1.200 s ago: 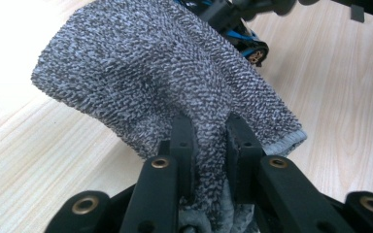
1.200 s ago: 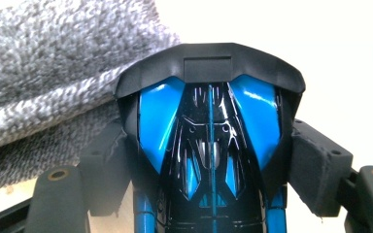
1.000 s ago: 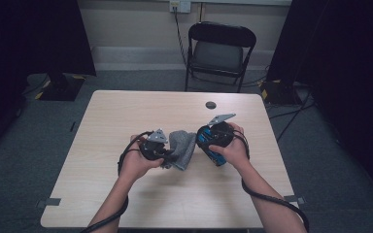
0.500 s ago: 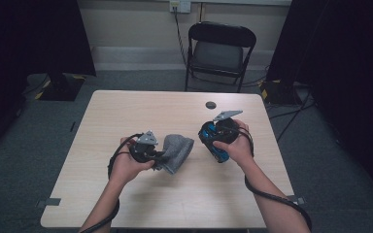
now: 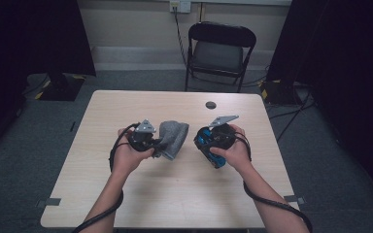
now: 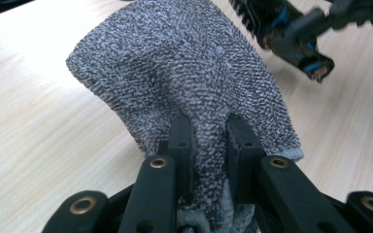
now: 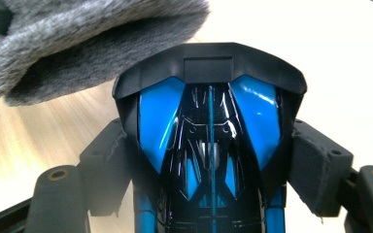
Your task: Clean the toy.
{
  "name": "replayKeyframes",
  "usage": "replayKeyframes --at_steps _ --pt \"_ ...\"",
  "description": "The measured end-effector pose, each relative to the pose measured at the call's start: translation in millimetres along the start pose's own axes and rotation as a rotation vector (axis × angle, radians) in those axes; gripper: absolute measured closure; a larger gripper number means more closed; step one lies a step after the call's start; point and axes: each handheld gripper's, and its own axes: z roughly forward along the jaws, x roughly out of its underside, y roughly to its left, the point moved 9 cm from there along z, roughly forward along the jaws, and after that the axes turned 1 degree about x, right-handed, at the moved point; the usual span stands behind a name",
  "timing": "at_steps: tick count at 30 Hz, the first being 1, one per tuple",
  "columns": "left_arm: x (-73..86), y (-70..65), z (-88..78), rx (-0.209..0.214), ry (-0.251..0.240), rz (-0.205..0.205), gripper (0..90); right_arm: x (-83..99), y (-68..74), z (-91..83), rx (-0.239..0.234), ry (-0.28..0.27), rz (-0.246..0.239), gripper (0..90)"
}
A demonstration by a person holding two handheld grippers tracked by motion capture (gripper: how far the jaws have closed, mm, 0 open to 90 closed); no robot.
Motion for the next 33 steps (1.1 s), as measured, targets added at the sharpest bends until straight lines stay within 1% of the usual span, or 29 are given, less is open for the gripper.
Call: replayKeyframes --at_steps 1,3,4,6,12,15,18,20,22,24,25,27,28,33 --pt "-2.0 0.7 1.1 -0.003 -0.006 -0.004 75.7 0.8 1.1 0.3 -0.006 0.002 0.004 25.2" --pt "-4.8 3.8 2.4 -0.023 0.003 0.011 75.8 2.1 2.9 0.4 -0.008 0.003 -0.001 25.2" --pt "-7.3 4.4 3.6 -0.024 -0.003 0.003 75.8 2.5 4.1 0.5 -0.013 0.001 -0.004 25.2" --pt "-11.0 6.2 4.8 -0.034 -0.006 0.005 75.8 3.8 5.9 0.2 -0.013 0.005 -0.009 25.2" --pt "-21.3 7.3 9.6 -0.037 -0.010 -0.001 75.8 6.0 12.0 2.6 -0.032 0.001 -0.011 25.2" --pt "-24.7 7.1 12.4 -0.036 -0.005 0.008 75.8 6.0 16.8 3.6 -0.045 -0.001 -0.016 25.2" --pt "-28.5 3.6 16.1 -0.027 -0.010 0.007 75.7 4.6 23.1 4.4 -0.063 -0.006 -0.024 25.2" --pt "-30.4 1.0 18.8 -0.018 -0.009 0.013 75.7 3.2 27.5 5.0 -0.071 -0.011 -0.030 25.2" --pt "-30.9 -2.0 21.7 -0.010 0.002 0.022 75.7 0.7 33.6 5.8 -0.078 -0.016 -0.045 25.2" --pt "-29.2 -4.2 24.8 -0.011 0.028 0.043 75.7 -1.0 37.7 6.4 -0.086 -0.016 -0.052 25.2" --pt "-28.7 -5.6 25.9 -0.005 0.032 0.046 75.7 -1.6 39.3 7.0 -0.088 -0.014 -0.057 25.2" --pt "-27.2 -8.9 27.9 0.013 0.043 0.059 75.7 -2.4 40.8 7.2 -0.089 -0.014 -0.061 25.2" --pt "-25.8 -11.7 29.5 0.031 0.043 0.064 75.7 -2.8 41.4 7.4 -0.090 -0.015 -0.062 25.2" --pt "-20.2 -13.1 30.6 0.052 0.047 0.064 75.6 -2.4 40.4 7.8 -0.086 -0.006 -0.067 25.2"
